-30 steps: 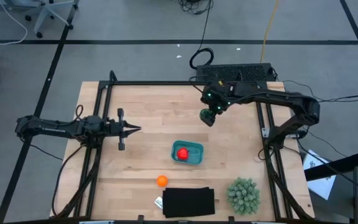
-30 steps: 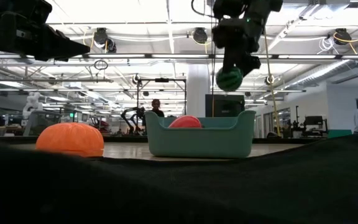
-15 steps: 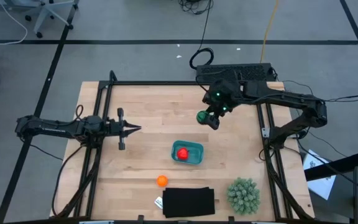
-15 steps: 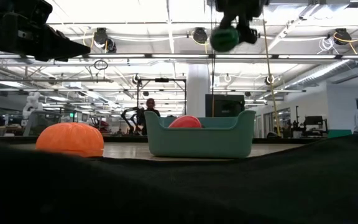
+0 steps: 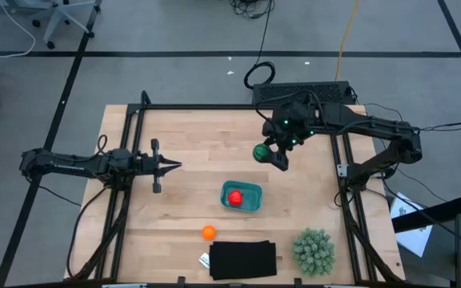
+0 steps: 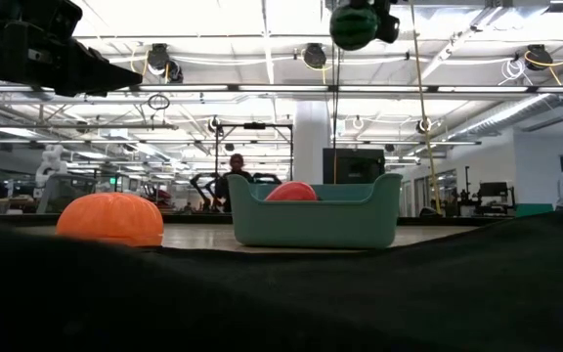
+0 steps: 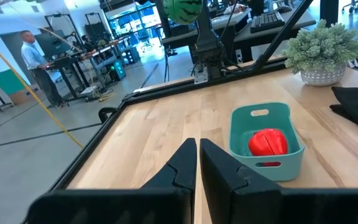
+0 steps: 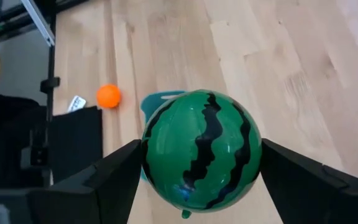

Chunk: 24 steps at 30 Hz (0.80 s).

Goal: Pick and placing Produce into tupperware
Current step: Put the green watermelon into the blue container

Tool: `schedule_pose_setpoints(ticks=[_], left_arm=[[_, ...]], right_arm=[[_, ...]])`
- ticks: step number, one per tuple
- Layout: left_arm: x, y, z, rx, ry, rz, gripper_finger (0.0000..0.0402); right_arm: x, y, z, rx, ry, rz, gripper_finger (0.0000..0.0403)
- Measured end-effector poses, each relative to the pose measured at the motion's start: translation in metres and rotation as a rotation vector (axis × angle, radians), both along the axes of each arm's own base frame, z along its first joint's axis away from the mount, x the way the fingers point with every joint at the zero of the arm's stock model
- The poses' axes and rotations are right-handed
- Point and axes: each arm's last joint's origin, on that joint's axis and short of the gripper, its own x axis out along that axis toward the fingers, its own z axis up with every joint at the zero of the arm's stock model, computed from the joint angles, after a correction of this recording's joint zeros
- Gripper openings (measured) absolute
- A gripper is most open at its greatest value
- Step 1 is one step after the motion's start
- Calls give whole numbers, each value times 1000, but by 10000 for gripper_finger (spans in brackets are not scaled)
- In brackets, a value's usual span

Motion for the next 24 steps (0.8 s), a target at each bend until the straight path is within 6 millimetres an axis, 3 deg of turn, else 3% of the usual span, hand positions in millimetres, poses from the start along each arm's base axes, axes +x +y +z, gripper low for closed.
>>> schedule_pose_setpoints(ticks=[15, 24], left_arm=[[0, 0, 0, -1, 1, 0, 26], [0, 0, 0, -10, 3, 1, 26]], right_arm=[[13, 24, -7, -131, -32, 244, 293], [28, 37, -37, -154, -85, 308, 293]])
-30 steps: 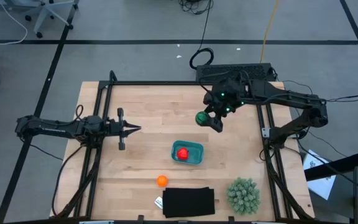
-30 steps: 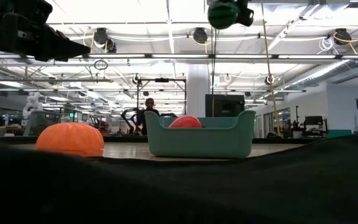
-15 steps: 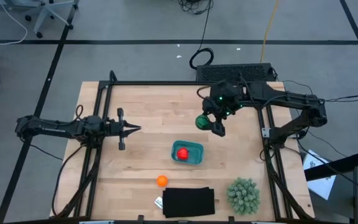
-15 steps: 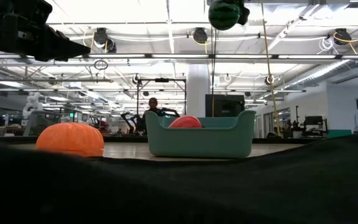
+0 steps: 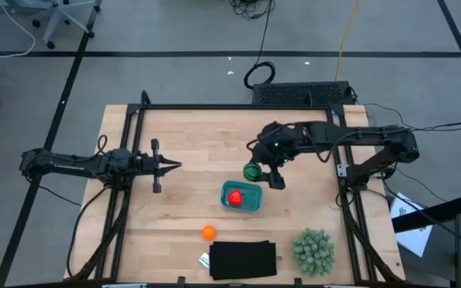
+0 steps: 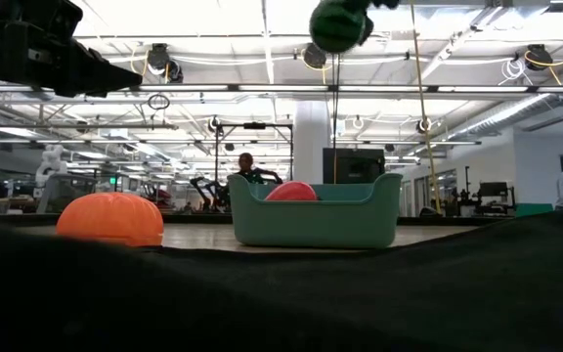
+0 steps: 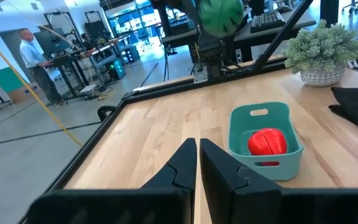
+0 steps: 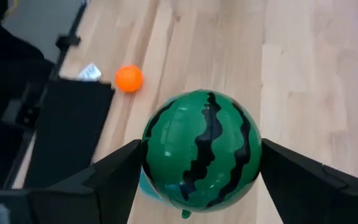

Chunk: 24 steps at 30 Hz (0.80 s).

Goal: Pick and placing Produce into tupperware
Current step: Put the green watermelon into the blue container

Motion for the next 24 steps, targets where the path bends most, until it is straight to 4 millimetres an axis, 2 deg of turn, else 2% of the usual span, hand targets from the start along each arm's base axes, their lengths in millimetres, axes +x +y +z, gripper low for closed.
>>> schedule_pose_setpoints(ticks=[8, 14, 19, 24], left_arm=[[0, 0, 0, -1, 0, 0, 26], [0, 0, 0, -1, 0, 0, 26], [0, 0, 0, -1, -1, 0, 26], [0, 0, 0, 0, -2, 0, 26]], right_arm=[[1, 0, -43, 5, 39, -3, 293], [3, 0, -66, 36, 9, -36, 293], [5, 2, -77, 79, -23, -35, 293], [6, 2, -77, 134, -29, -94, 293]])
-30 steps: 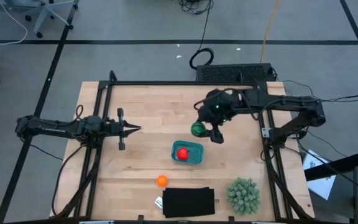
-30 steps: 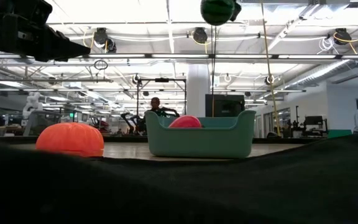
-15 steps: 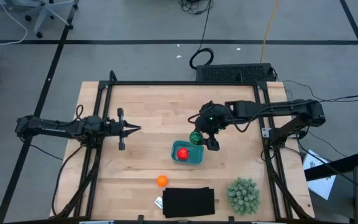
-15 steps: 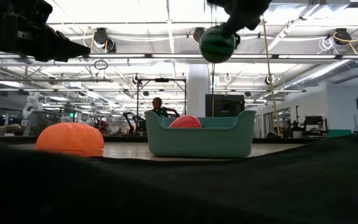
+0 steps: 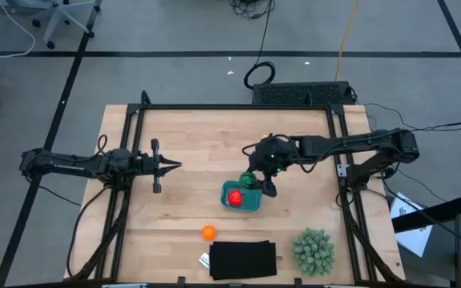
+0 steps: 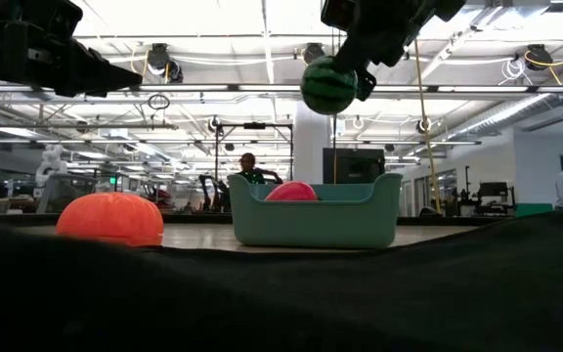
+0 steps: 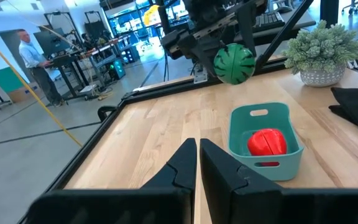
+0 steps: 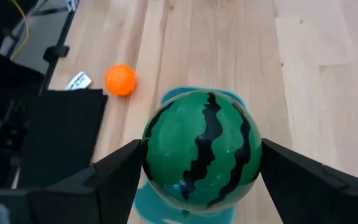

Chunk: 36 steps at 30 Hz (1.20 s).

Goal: Pick and placing Produce into tupperware
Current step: Put the green watermelon into the blue container

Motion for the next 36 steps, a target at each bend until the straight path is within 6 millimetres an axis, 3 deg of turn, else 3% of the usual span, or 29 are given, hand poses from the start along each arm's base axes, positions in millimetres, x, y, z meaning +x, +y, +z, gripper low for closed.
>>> schedule_pose_setpoints(ticks=[6, 12, 36], left_arm=[[0, 0, 0, 0, -1, 0, 26], [0, 0, 0, 0, 0, 0, 26], [0, 0, -1, 3, 15, 0, 26]], right_arm=[[4, 1, -3, 57, 19, -53, 293], [14, 6, -27, 60, 106, -46, 293], [24, 19, -66, -67, 209, 142, 293]])
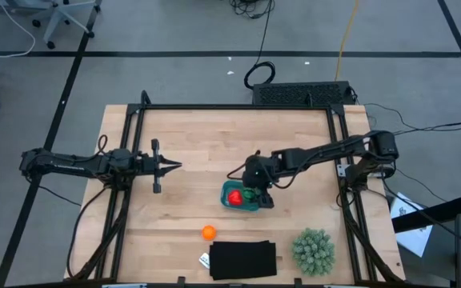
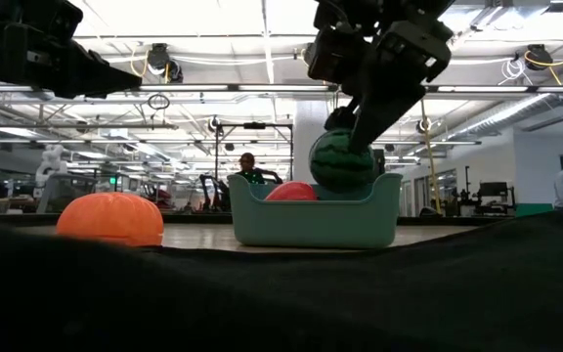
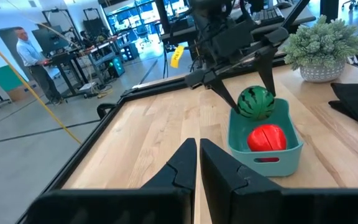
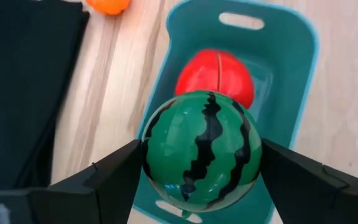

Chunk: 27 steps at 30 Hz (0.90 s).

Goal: Pick and placing Produce into tupperware
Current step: Put the green watermelon into the blue container

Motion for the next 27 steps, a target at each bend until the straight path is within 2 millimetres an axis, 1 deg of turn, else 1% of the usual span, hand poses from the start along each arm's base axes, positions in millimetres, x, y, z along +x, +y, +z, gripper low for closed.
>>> schedule_pose_setpoints(ticks=[3, 11, 17, 23, 27], left_arm=[[0, 0, 0, -1, 0, 0, 26], [0, 0, 0, -1, -1, 3, 26], [0, 0, 0, -2, -1, 5, 26], [0, 0, 0, -2, -1, 6, 26], [0, 0, 0, -2, -1, 6, 26]], right_arm=[[-2, 0, -2, -8, 21, 13, 293], [-2, 1, -1, -26, 11, 41, 293], [-2, 5, -2, -110, -6, 82, 293], [-2, 13, -2, -220, -26, 115, 293], [-1, 22, -1, -234, -56, 143, 293]])
